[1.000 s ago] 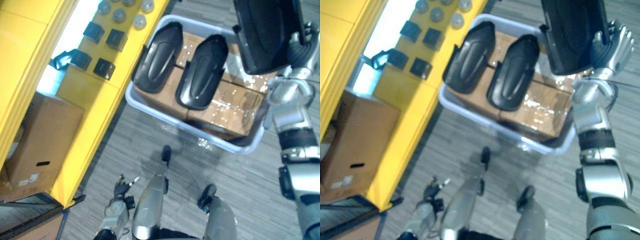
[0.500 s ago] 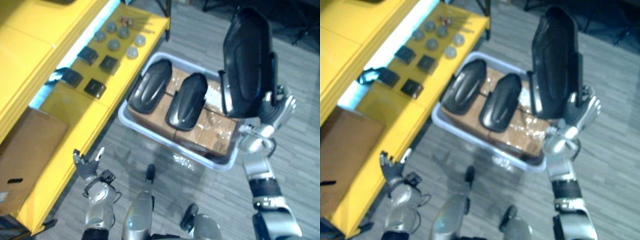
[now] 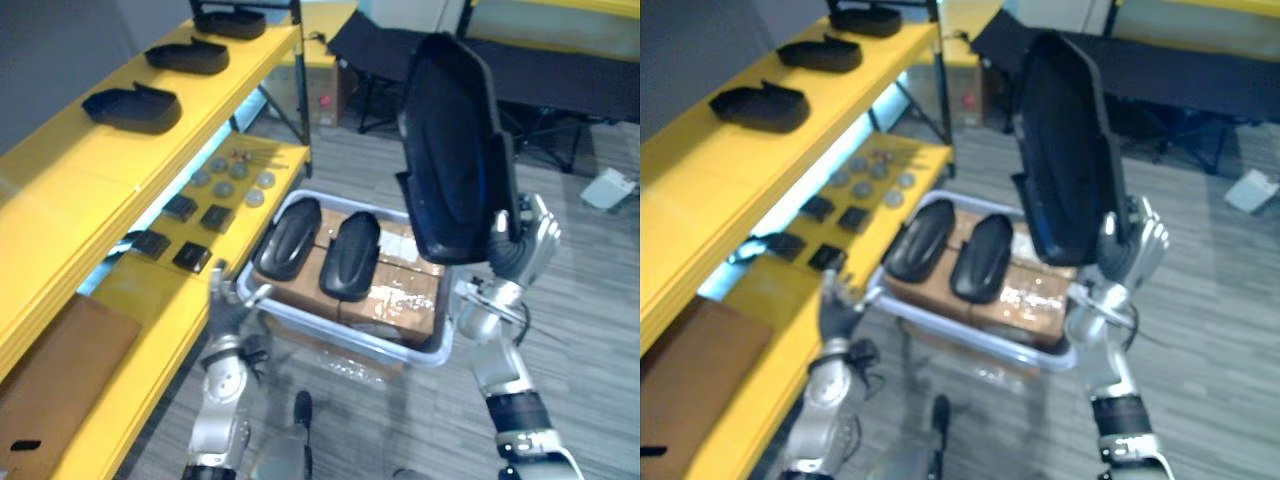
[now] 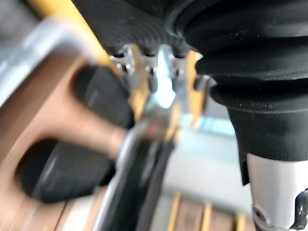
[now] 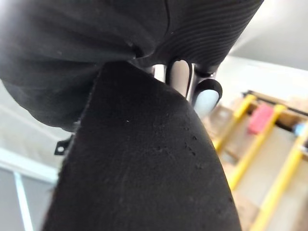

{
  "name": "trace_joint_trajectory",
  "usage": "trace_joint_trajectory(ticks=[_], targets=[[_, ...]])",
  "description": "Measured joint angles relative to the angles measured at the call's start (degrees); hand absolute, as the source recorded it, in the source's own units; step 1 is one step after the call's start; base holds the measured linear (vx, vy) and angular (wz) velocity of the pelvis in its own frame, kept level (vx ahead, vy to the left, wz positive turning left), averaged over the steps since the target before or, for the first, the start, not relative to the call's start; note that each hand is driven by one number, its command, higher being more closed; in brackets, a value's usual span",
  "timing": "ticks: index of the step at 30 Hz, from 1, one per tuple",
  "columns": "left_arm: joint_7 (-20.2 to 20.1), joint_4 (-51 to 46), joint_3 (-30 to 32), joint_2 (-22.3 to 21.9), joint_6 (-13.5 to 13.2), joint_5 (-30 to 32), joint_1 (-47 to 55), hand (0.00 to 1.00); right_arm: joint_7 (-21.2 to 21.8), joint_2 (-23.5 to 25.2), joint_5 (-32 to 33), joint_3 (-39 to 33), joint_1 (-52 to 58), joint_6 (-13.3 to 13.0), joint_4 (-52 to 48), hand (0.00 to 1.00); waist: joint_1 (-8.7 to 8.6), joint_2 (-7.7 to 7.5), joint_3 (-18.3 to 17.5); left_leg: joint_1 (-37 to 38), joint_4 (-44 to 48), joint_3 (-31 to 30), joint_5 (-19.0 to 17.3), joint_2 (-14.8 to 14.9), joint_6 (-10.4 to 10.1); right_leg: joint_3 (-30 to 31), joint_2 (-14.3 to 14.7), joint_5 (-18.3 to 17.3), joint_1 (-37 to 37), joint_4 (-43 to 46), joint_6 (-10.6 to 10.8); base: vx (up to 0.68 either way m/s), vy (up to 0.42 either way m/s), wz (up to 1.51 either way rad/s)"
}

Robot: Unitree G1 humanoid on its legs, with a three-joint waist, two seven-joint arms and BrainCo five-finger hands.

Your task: Walk over and take plastic housings, then place them on the shelf

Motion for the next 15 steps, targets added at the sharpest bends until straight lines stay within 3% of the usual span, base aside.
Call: trace_joint_trajectory(ticks=[2, 5, 15], targets=[[-1.71, 3.14, -0.94, 0.03, 3.14, -2.15, -1.85, 0.0, -0.08, -0.01, -1.41, 0.39, -0.41, -1.51, -0.98, 1.0, -0.57, 0.04, -1.25, 0.06, -0.01, 1.36, 0.0, 0.54, 0.01, 1.5, 0.1, 0.56, -0.75, -0.32, -0.08, -0.04, 0.004, -0.3], [-2.73, 7.31, -1.7, 0.58, 5.48, -6.79, -3.91, 0.0, -0.03, -0.08, -2.7, 1.15, -0.62, -2.6, -1.25, 1.0, -1.23, 0.36, -2.2, 0.21, -0.02, 2.06, -0.32, 1.06, -0.05, 2.23, 0.37, 0.99, -0.78, -1.23, -0.36, -0.04, -0.004, -0.18], [-5.99, 11.62, -5.62, 4.13, 6.57, -14.46, -7.31, 0.0, 2.48, -0.18, -3.96, 4.15, -0.63, -6.53, -1.08, 1.0, -1.93, -0.77, -3.97, 0.14, -0.02, 3.46, -0.38, 1.66, 0.02, 3.63, 0.96, 2.93, -0.51, -4.08, -0.28, -0.01, -0.007, -0.09]])
